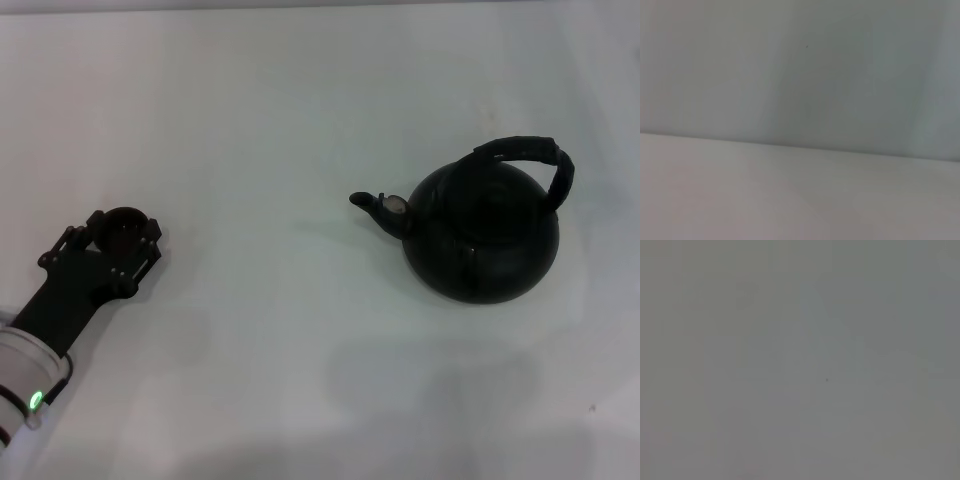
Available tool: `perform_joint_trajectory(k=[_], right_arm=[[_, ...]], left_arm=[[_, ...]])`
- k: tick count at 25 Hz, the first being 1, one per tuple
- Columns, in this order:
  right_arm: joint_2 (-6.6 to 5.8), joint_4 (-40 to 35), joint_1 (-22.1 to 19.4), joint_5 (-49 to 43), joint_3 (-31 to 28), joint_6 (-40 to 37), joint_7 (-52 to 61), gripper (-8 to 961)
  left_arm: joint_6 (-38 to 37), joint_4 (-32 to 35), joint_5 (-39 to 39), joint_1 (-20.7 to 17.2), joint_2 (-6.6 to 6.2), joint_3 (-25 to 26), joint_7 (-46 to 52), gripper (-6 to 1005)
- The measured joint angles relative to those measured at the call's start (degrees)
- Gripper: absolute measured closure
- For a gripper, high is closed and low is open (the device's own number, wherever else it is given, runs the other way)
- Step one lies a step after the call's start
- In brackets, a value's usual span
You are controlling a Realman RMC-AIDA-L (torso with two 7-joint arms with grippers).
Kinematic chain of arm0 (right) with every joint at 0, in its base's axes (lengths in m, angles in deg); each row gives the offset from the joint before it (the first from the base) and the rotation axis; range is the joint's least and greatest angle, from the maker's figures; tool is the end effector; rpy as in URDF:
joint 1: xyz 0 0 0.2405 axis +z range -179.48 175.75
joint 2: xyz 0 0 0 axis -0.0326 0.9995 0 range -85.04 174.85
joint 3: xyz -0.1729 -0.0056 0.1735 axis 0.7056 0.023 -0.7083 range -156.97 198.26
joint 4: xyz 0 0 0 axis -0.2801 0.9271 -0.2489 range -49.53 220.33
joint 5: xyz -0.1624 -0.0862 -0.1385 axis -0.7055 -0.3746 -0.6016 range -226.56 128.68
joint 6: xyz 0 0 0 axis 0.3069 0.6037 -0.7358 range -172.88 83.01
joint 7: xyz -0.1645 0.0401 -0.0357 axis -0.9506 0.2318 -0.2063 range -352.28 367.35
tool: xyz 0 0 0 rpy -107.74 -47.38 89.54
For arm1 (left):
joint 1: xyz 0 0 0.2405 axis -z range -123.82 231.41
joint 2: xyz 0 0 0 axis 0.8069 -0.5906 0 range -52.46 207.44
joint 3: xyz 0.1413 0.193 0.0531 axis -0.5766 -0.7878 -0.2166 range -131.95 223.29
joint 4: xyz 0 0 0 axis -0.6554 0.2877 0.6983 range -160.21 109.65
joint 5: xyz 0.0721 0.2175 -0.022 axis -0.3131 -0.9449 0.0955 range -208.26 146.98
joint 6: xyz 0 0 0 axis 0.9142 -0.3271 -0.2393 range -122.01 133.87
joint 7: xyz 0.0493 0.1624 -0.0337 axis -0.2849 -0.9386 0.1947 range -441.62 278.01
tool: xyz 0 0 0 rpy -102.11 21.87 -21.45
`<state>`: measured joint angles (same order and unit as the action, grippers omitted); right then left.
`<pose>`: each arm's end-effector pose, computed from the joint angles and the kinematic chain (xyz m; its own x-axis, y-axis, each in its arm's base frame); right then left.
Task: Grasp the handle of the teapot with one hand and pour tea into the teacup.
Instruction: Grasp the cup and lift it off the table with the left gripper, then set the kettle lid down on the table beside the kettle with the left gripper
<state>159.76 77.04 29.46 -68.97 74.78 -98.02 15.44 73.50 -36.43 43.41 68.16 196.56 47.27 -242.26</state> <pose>0.3658 0.4233 0.0659 0.8221 -0.0103 -0.5692 -0.5681 0.0511 -0.8214 -0.3623 0.2543 -0.0996 0.6051 0.2855 0.7432 0.7913 -0.3184 -0.5220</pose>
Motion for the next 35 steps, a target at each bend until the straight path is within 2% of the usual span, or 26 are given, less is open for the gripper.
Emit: perform_joint_trajectory(k=[6, 12, 18, 27, 35], right_arm=[[0.17, 0.0, -0.03, 0.0, 0.0, 0.0, 0.0, 238], [0.26, 0.0, -0.03, 0.0, 0.01, 0.0, 0.0, 237], [0.3, 0.0, 0.15, 0.0, 0.01, 0.0, -0.04, 238], [0.37, 0.0, 0.38, 0.0, 0.01, 0.0, -0.09, 238], [0.33, 0.0, 0.53, 0.0, 0.21, 0.0, -0.09, 238]], left_arm=[[0.06, 0.18, -0.08, 0.12, -0.06, -0.03, 0.0, 288], [1.58, 0.12, -1.61, 0.66, -0.07, -0.03, 0.02, 292], [2.92, -0.35, -5.62, 3.41, 0.08, -0.03, 0.14, 293], [1.91, -2.82, -12.19, 7.94, 0.2, -0.03, 0.56, 294], [-0.34, -3.99, -16.38, 8.96, 0.28, -0.02, 0.77, 293]])
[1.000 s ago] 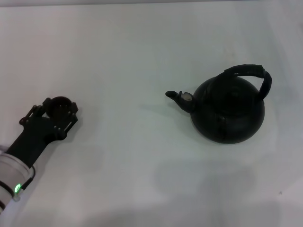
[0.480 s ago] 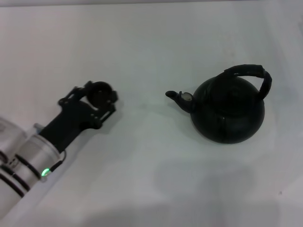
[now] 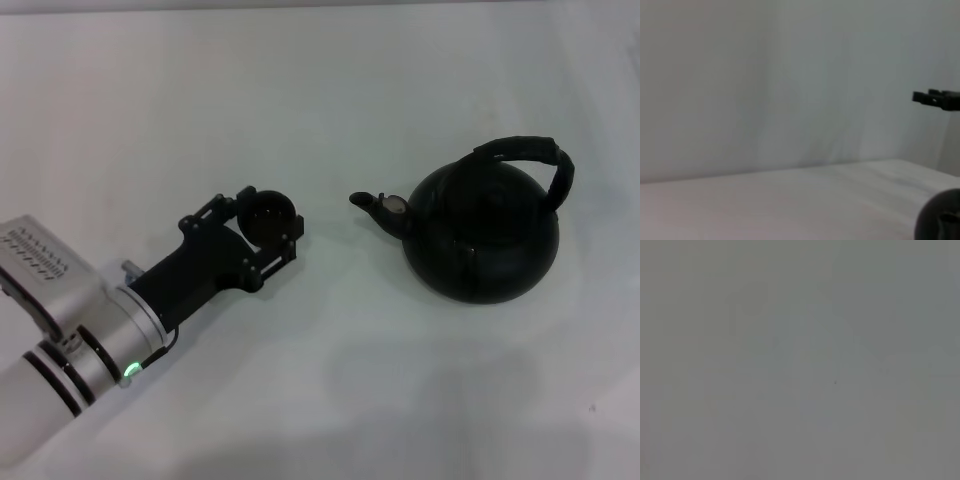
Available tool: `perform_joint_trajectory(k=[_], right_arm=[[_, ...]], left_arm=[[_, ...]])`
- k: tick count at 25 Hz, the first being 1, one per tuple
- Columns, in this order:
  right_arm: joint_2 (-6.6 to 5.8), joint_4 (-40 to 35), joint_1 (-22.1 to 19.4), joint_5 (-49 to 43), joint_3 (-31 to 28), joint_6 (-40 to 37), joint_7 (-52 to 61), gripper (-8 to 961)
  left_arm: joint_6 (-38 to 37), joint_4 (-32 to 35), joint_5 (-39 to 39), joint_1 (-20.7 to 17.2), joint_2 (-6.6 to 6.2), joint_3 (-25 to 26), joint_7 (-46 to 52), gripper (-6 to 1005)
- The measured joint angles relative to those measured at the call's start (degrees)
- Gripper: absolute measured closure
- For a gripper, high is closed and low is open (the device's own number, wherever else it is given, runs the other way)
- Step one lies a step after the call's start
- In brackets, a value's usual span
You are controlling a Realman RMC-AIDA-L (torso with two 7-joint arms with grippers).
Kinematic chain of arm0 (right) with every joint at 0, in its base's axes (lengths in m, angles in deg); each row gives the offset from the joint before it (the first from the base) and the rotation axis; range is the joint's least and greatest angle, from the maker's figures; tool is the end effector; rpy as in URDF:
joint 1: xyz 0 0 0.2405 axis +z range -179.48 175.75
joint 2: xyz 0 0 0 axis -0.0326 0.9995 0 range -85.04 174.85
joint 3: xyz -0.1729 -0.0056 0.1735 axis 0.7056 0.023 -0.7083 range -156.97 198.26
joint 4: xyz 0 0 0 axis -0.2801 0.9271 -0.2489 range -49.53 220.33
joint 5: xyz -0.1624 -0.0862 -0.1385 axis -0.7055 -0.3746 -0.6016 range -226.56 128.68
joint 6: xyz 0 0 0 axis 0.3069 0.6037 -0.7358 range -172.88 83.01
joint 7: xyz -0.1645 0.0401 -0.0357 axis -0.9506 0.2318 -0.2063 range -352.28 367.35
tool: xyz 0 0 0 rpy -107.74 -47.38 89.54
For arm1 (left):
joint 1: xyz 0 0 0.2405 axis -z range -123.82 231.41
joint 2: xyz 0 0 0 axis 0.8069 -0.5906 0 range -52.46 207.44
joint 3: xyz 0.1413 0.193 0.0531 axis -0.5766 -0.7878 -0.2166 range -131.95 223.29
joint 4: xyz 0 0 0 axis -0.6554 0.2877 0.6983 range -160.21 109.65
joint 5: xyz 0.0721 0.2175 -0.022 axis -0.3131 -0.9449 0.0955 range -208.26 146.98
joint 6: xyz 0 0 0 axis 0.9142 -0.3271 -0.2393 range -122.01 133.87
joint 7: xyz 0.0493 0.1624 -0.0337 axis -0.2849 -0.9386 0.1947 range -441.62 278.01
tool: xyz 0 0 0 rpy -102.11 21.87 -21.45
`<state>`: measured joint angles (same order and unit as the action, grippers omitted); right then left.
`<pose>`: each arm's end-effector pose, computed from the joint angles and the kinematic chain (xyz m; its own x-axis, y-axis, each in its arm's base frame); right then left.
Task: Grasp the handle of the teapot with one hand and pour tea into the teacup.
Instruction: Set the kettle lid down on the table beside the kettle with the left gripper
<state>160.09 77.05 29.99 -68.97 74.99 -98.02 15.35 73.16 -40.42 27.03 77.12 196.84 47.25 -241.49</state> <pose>0.3607 0.4262 0.0622 0.8213 -0.0050 -0.5705 -0.5699 0.0402 -0.8207 -0.2825 0.2733 -0.1454 0.6879 0.2297 0.6885 0.6252 -0.6694 -0.4013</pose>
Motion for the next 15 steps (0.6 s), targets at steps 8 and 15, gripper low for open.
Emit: perform_joint_trajectory(k=[8, 15], right_arm=[[-0.05, -0.25, 0.06, 0.0, 0.06, 0.0, 0.0, 237], [-0.01, -0.51, 0.05, 0.0, 0.14, 0.0, 0.0, 237]], left_arm=[[-2.08, 0.02, -0.64, 0.06, 0.01, 0.0, 0.42, 293], [-3.62, 0.16, -0.7, 0.06, 0.01, 0.0, 0.48, 291]])
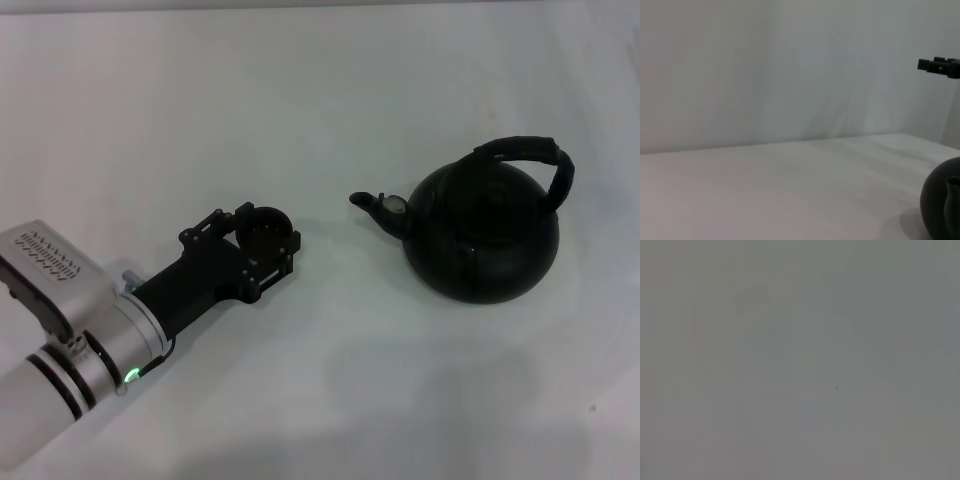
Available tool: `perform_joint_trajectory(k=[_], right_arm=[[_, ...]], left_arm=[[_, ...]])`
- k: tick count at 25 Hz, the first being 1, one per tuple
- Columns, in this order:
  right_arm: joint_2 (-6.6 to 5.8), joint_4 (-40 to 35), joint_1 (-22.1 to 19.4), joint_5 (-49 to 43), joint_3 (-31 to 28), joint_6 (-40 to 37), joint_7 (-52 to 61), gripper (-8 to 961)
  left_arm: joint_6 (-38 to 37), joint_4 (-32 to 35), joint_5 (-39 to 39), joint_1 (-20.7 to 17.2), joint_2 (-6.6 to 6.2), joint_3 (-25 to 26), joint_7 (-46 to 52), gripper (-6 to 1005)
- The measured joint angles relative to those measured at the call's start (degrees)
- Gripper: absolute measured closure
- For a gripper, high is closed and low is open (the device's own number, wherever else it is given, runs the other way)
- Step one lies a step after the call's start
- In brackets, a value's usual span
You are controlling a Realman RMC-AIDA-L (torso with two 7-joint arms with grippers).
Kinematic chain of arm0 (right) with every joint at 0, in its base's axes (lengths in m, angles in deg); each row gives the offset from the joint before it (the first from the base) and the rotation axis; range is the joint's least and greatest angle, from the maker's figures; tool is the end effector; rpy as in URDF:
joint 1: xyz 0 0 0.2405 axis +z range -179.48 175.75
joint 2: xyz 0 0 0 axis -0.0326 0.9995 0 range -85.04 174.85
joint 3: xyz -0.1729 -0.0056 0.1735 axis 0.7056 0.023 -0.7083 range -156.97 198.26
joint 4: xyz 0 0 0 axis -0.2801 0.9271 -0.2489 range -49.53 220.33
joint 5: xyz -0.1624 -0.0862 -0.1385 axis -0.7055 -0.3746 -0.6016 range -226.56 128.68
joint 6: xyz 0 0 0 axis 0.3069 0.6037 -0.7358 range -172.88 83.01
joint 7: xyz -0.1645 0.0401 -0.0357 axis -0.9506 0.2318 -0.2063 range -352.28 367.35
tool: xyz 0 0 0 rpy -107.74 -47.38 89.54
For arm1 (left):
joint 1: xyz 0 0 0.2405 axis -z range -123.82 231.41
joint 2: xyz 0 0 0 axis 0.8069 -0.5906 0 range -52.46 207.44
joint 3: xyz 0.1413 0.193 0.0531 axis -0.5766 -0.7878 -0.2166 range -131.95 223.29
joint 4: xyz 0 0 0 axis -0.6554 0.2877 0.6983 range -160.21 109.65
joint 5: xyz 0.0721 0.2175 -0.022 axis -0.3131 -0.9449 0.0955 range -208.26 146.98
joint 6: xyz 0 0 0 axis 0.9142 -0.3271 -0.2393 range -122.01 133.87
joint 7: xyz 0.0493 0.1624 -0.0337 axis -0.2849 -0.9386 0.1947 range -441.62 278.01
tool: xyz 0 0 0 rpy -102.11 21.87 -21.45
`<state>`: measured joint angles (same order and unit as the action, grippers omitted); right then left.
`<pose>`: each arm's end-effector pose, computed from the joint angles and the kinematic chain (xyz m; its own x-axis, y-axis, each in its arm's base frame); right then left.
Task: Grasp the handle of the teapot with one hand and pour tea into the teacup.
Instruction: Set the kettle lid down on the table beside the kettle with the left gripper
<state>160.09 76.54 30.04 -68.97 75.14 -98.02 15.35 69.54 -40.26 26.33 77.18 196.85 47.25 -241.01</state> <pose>0.3583 0.4281 0.0639 0.8235 0.0039 -0.5672 -0.5669 0.0380 -0.8229 -0.2917 0.2724 -0.1516 0.7093 0.2749 0.6491 0.6299 -0.6605 -0.4086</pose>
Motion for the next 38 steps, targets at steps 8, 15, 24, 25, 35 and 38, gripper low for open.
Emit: perform_joint_trajectory(k=[8, 15, 24, 25, 35, 38], right_arm=[[0.04, -0.11, -0.01, 0.0, 0.09, -0.08, 0.0, 238], [0.04, -0.15, 0.0, -0.01, 0.18, -0.09, 0.0, 237], [0.04, -0.63, 0.06, -0.06, 0.18, -0.1, 0.0, 238], [0.05, -0.65, 0.06, -0.06, 0.17, -0.1, 0.0, 238], [0.04, -0.81, 0.09, 0.0, 0.15, -0.1, 0.0, 238], [0.04, -0.81, 0.08, 0.01, 0.0, -0.09, 0.0, 238]], left_arm=[[-1.55, 0.01, -0.02, 0.02, 0.0, 0.0, 0.04, 291], [-2.03, 0.34, -0.02, 0.1, -0.08, 0.0, 0.63, 286], [-2.89, 0.26, 0.04, 0.17, -0.1, 0.35, 0.98, 281], [-3.22, 0.24, 0.08, 0.3, -0.12, 0.39, 1.51, 280], [-3.56, 0.36, 0.06, 0.6, -0.18, 0.29, 2.54, 274], [-4.36, 0.45, 0.07, 0.65, -0.22, 0.35, 2.49, 272]])
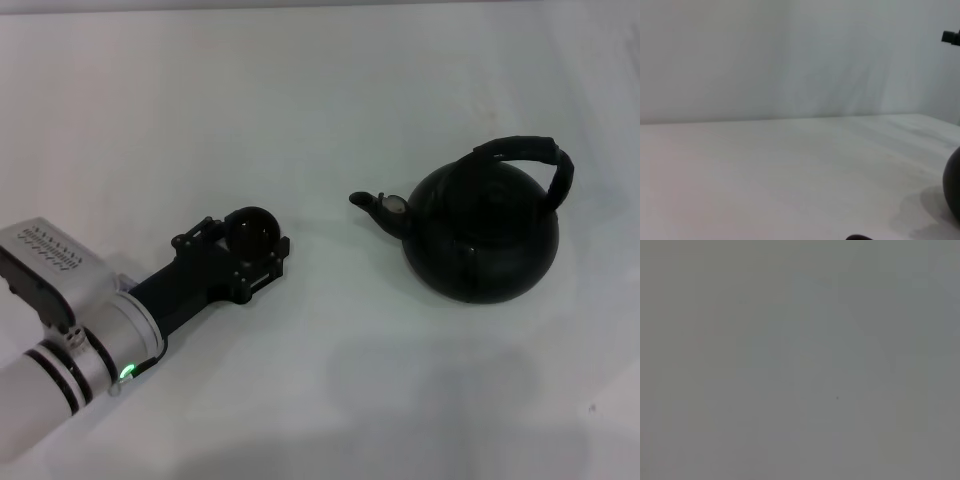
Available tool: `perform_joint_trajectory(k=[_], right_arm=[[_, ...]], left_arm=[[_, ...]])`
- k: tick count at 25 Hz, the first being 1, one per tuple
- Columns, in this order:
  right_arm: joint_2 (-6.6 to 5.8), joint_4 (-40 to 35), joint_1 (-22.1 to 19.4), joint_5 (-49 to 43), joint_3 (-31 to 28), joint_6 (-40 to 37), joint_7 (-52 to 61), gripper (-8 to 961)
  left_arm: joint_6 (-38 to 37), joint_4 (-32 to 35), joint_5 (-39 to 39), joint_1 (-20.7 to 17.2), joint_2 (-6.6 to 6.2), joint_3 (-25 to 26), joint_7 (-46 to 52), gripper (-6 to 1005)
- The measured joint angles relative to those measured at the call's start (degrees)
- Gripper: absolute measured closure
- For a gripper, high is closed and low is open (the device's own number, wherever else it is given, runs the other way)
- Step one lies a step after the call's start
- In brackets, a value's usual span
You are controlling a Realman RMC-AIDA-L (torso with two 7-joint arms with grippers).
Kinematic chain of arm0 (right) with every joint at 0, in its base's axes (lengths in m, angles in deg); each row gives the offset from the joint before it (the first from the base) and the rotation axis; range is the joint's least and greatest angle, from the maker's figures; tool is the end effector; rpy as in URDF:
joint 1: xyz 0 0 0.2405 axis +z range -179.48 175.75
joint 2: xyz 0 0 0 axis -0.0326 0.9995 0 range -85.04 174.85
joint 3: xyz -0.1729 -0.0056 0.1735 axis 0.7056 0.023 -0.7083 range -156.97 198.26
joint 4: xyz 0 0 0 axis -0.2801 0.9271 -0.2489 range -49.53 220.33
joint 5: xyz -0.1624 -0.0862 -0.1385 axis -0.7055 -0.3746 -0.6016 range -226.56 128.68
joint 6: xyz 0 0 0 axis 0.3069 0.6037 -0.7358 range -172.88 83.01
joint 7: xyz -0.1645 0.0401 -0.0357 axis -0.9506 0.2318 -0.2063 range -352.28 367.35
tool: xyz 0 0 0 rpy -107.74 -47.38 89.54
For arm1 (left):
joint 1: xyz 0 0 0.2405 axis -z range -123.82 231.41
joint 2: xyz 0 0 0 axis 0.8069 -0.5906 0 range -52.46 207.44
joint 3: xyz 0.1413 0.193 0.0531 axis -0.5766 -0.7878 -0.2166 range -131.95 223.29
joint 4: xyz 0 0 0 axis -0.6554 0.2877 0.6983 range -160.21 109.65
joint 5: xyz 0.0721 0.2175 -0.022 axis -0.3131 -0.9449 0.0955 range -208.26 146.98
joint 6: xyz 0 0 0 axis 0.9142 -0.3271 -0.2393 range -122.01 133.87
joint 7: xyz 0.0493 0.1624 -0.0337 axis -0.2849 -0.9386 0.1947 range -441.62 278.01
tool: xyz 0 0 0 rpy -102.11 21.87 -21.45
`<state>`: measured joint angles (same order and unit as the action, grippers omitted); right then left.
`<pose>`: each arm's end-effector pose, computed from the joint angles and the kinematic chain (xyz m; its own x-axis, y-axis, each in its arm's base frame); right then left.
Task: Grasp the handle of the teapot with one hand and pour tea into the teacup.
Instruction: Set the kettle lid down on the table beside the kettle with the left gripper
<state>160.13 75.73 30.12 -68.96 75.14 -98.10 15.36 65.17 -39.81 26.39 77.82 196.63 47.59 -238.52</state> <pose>0.3544 0.4309 0.0671 0.8254 0.0197 -0.5642 -0.5645 0.0380 -0.8245 -0.3040 0.2777 -0.1537 0.7088 0.3408 0.6177 0.6606 -0.6278 -0.4117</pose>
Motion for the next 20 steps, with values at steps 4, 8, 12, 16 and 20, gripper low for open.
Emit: perform_joint_trajectory(k=[4, 8, 12, 16, 20], right_arm=[[0.0, 0.0, 0.0, -0.01, -0.21, 0.0, 0.0, 237], [0.0, 0.0, 0.0, -0.02, -0.26, 0.0, 0.0, 237], [0.0, 0.0, 0.0, -0.02, -0.27, 0.0, 0.0, 237], [0.0, -0.03, 0.0, -0.02, -0.27, -0.01, 0.0, 238], [0.04, -0.17, 0.0, -0.02, -0.27, -0.02, 0.0, 237]], left_arm=[[-0.11, 0.09, 0.01, 0.03, 0.01, 0.08, -0.38, 269], [0.41, -0.13, 0.01, -0.09, 0.16, 0.1, -3.8, 245], [0.56, -0.38, 0.01, -0.04, 0.21, 0.1, -5.03, 159], [0.79, -0.37, 0.27, -0.09, 0.16, 0.24, -5.03, 133], [1.11, -0.2, 0.34, -0.29, 0.13, 0.27, -5.03, 130]])
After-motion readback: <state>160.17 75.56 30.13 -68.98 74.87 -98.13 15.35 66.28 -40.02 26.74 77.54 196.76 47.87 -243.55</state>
